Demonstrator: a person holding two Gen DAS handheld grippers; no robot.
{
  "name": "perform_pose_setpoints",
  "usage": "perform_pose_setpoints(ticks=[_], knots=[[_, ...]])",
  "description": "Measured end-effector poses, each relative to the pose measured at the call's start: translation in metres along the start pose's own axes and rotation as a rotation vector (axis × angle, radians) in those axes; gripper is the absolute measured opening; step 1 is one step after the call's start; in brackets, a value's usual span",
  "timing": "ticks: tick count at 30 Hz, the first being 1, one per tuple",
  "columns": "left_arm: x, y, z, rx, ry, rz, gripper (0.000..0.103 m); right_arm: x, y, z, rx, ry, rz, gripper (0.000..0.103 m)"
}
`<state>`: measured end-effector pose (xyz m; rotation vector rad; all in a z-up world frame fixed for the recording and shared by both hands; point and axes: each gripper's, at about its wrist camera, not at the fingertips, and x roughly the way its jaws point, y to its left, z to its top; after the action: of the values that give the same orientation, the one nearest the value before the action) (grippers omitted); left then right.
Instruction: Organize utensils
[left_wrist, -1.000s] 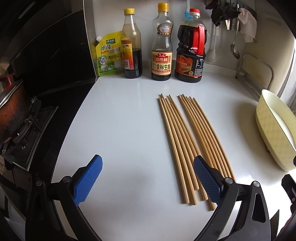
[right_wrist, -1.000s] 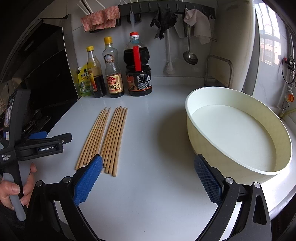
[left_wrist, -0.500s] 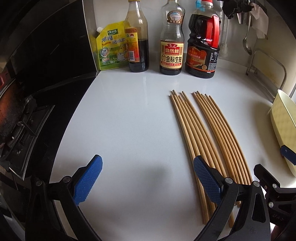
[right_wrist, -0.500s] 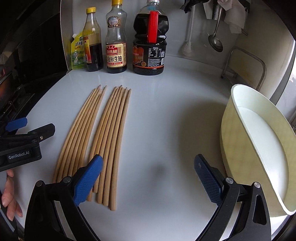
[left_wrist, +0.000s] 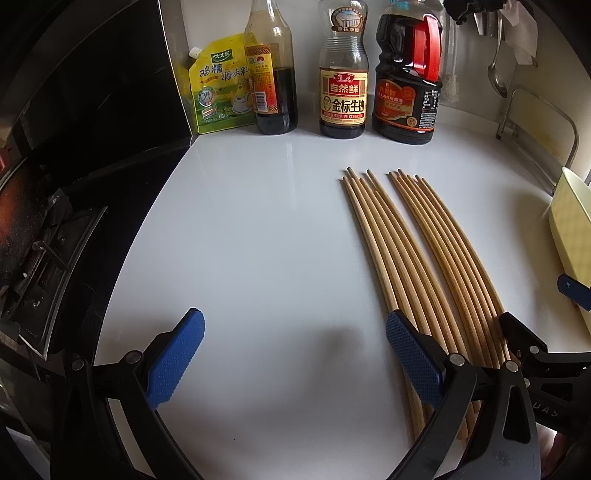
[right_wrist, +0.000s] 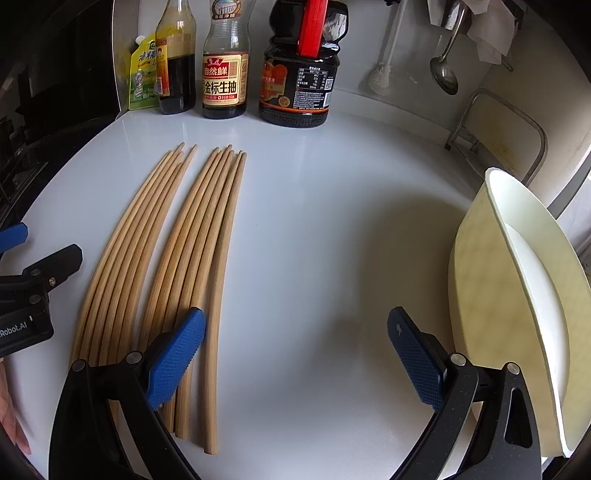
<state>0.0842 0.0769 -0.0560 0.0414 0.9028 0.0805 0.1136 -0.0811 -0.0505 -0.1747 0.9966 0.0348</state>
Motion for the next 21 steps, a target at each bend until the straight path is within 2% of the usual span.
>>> perform_pose_setpoints(ticks=[9,14,21], knots=[[0.0,0.001,-0.003,-0.019,0.014,-0.014,0.097,-0.001,0.0,-0.002,-0.029,-0.009,0.055,0.094],[0.001,0.003,-0.004,-0.038,0.027,-0.025,0.097,0.0,-0.005,-0.003,-0.008,-0.002,0.116,0.09],[0.003,-0.003,-0.003,-0.041,0.043,-0.061,0.097,0.001,-0.01,-0.004,0.014,0.011,0.147,0.09]])
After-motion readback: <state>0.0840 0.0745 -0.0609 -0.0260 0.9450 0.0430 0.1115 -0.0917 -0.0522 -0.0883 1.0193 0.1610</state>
